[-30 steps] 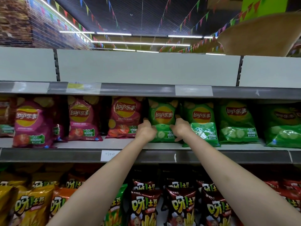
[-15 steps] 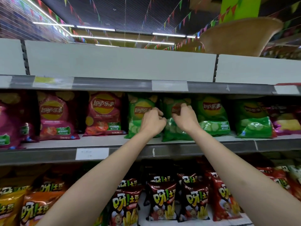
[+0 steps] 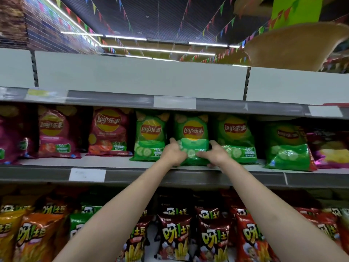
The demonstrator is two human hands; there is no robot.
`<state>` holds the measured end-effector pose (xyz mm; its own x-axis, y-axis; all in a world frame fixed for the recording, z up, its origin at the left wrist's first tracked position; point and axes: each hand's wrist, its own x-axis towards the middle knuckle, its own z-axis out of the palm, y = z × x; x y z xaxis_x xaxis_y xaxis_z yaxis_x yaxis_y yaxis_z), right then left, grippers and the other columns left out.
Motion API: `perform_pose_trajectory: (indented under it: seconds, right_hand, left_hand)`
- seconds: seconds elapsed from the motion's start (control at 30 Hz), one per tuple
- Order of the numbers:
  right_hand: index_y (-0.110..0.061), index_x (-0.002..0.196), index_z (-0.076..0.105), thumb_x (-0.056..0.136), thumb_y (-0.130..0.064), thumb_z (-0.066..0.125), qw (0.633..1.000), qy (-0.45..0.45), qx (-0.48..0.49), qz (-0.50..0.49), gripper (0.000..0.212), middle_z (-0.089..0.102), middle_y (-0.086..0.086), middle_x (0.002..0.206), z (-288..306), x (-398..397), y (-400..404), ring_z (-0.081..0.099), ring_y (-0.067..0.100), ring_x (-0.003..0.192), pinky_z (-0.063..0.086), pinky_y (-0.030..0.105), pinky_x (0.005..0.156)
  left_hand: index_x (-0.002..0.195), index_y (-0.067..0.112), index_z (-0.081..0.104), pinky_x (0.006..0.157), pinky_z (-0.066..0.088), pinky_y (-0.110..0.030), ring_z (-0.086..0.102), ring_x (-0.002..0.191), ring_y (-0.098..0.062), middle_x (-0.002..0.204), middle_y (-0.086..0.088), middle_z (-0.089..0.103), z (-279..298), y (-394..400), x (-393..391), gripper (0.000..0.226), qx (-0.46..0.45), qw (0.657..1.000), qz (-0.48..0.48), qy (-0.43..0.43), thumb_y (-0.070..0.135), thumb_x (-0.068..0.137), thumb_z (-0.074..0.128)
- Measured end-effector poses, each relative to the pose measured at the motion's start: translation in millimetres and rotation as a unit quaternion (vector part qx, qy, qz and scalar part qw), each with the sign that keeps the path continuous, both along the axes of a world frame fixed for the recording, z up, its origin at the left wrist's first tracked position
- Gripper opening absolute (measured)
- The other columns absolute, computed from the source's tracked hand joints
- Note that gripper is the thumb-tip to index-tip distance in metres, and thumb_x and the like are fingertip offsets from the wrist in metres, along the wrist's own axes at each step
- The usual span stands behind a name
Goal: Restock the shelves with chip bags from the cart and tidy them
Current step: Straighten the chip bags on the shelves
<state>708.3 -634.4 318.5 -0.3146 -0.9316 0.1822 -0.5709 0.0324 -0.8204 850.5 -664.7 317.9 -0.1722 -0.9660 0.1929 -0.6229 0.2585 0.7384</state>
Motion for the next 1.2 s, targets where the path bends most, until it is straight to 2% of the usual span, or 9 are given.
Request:
perform_pose_trajectory:
  seconds: [0.07, 0.17, 0.37, 0.6, 0.67, 0.83, 0.93, 1.1, 1.2]
  right_hand:
    - [-0.01, 0.148, 0.026, 0.085, -0.019, 0.072, 1.0, -0.009, -0.01, -0.007, 0.079, 0.05, 0.013, 0.135, -1, 2, -8, 0.051, 0.031, 0.119, 0.051, 0.046, 0.093]
    - [-0.008, 0.142, 0.031, 0.084, -0.016, 0.073, 1.0, -0.015, -0.006, -0.01, 0.072, 0.053, 0.016, 0.132, -2, 8, -20, 0.054, 0.035, 0.116, 0.051, 0.048, 0.093]
    - [-0.003, 0.128, 0.041, 0.089, -0.02, 0.068, 0.999, 0.027, 0.019, -0.024, 0.05, 0.057, 0.019, 0.127, -10, 12, -32, 0.055, 0.034, 0.115, 0.045, 0.035, 0.091]
    - [-0.004, 0.131, 0.041, 0.087, -0.021, 0.069, 0.999, 0.036, 0.027, -0.004, 0.054, 0.055, 0.018, 0.126, -1, 4, -31, 0.057, 0.032, 0.106, 0.052, 0.041, 0.092]
    - [-0.005, 0.137, 0.038, 0.089, -0.019, 0.067, 0.999, 0.033, 0.021, -0.003, 0.058, 0.054, 0.018, 0.129, 3, 2, -30, 0.056, 0.033, 0.112, 0.052, 0.042, 0.093]
    - [-0.006, 0.141, 0.034, 0.09, -0.02, 0.066, 0.997, 0.074, 0.029, -0.015, 0.062, 0.054, 0.018, 0.13, 7, -3, -30, 0.057, 0.035, 0.111, 0.052, 0.045, 0.092]
    - [-0.003, 0.138, 0.036, 0.09, -0.023, 0.065, 0.995, 0.087, 0.033, -0.02, 0.059, 0.053, 0.018, 0.129, 9, -3, -29, 0.056, 0.035, 0.112, 0.052, 0.042, 0.093]
    - [-0.002, 0.136, 0.039, 0.088, -0.034, 0.068, 0.983, 0.149, -0.051, -0.099, 0.065, 0.05, 0.02, 0.129, 14, 8, -25, 0.053, 0.038, 0.115, 0.048, 0.047, 0.095]
    - [0.0, 0.126, 0.047, 0.093, -0.03, 0.06, 0.973, 0.186, -0.101, -0.088, 0.047, 0.049, 0.021, 0.125, 18, 22, -19, 0.051, 0.038, 0.113, 0.046, 0.042, 0.092]
  left_hand:
    - [0.137, 0.0, 0.026, 0.092, 0.051, -0.038, 0.055, 0.113, -0.035, 0.126, -0.018, 0.054, -3, -1, -1, 0.061, -0.027, 0.999, 0.02, 0.0, 0.015, 0.09, 0.062]
    - [0.143, -0.002, 0.021, 0.093, 0.042, -0.035, 0.05, 0.121, -0.035, 0.131, -0.02, 0.052, -5, -1, -3, 0.062, -0.046, 0.998, 0.049, -0.008, 0.011, 0.093, 0.055]
    - [0.146, -0.003, 0.016, 0.097, 0.039, -0.031, 0.046, 0.126, -0.034, 0.136, -0.022, 0.048, -8, -5, -7, 0.062, -0.04, 0.997, 0.051, -0.043, 0.004, 0.094, 0.049]
    - [0.142, -0.004, 0.022, 0.086, 0.042, -0.03, 0.051, 0.12, -0.033, 0.131, -0.021, 0.05, -3, -5, -4, 0.057, -0.02, 0.998, 0.048, -0.042, 0.01, 0.095, 0.051]
    - [0.138, -0.005, 0.026, 0.081, 0.041, -0.028, 0.051, 0.119, -0.033, 0.129, -0.021, 0.051, -3, -3, -4, 0.053, -0.03, 0.997, 0.046, -0.049, 0.011, 0.095, 0.051]
    - [0.132, -0.001, 0.036, 0.093, 0.041, -0.034, 0.05, 0.117, -0.034, 0.129, -0.019, 0.046, -6, 1, 4, 0.049, -0.114, 0.991, 0.063, -0.019, 0.014, 0.091, 0.058]
    - [0.127, 0.003, 0.042, 0.093, 0.044, -0.036, 0.054, 0.11, -0.033, 0.126, -0.017, 0.045, -5, 0, 19, 0.042, -0.149, 0.984, 0.093, 0.019, 0.014, 0.09, 0.06]
    - [0.12, 0.003, 0.048, 0.088, 0.045, -0.036, 0.054, 0.108, -0.032, 0.12, -0.015, 0.051, 1, -3, 33, 0.035, -0.151, 0.98, 0.118, 0.055, 0.013, 0.089, 0.06]
    - [0.122, -0.001, 0.042, 0.092, 0.042, -0.039, 0.049, 0.113, -0.036, 0.128, -0.019, 0.039, 4, 0, 39, 0.042, -0.183, 0.966, 0.175, 0.057, 0.014, 0.088, 0.062]
